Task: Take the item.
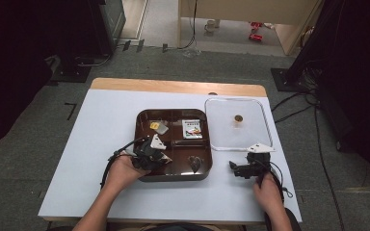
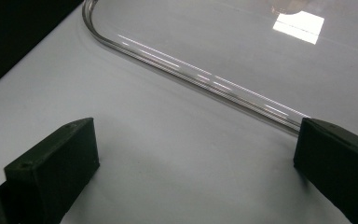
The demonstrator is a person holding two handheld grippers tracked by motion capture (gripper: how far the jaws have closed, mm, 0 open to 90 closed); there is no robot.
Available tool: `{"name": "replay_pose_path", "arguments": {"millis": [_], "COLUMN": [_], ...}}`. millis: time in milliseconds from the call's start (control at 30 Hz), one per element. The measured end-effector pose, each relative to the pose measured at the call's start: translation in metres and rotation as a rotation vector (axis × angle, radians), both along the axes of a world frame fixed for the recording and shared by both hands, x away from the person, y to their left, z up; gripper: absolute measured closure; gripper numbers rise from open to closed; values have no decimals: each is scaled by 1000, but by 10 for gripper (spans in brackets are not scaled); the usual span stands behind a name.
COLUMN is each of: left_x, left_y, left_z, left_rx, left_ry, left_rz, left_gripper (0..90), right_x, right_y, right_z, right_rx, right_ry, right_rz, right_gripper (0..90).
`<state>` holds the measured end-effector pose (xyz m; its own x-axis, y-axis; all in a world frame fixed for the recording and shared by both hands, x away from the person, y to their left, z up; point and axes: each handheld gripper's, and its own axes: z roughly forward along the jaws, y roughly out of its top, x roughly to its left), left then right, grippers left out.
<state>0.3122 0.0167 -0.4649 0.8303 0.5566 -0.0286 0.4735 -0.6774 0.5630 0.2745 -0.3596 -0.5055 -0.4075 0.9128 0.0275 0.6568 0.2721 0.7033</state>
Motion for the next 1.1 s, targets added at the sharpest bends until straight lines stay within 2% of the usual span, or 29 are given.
{"name": "replay_pose_path", "arguments": {"millis": [100,533,800,933,1100], "left_x": [1,1,1,1,1], "left_y": [1,3,7,12,20], "left_z": [1,5,12,18,25], "left_rx": [-12,-35,-73,-106,-124], "left_ry": [18,34,22,15,-2], "left_rz": [7,18,21,30,36], "left_gripper": [751,780,784,785,785], "right_x": [0,0,0,0,0], "right_y": [0,0,0,0,0], "right_z": [0,0,0,0,0], "right_rx": [0,-2,-2,-2,-2], "right_ry": [0,-2,-2,-3,-2], "right_rz": [0,1,1,1,1], "right_gripper": [0,0,0,0,0]}}
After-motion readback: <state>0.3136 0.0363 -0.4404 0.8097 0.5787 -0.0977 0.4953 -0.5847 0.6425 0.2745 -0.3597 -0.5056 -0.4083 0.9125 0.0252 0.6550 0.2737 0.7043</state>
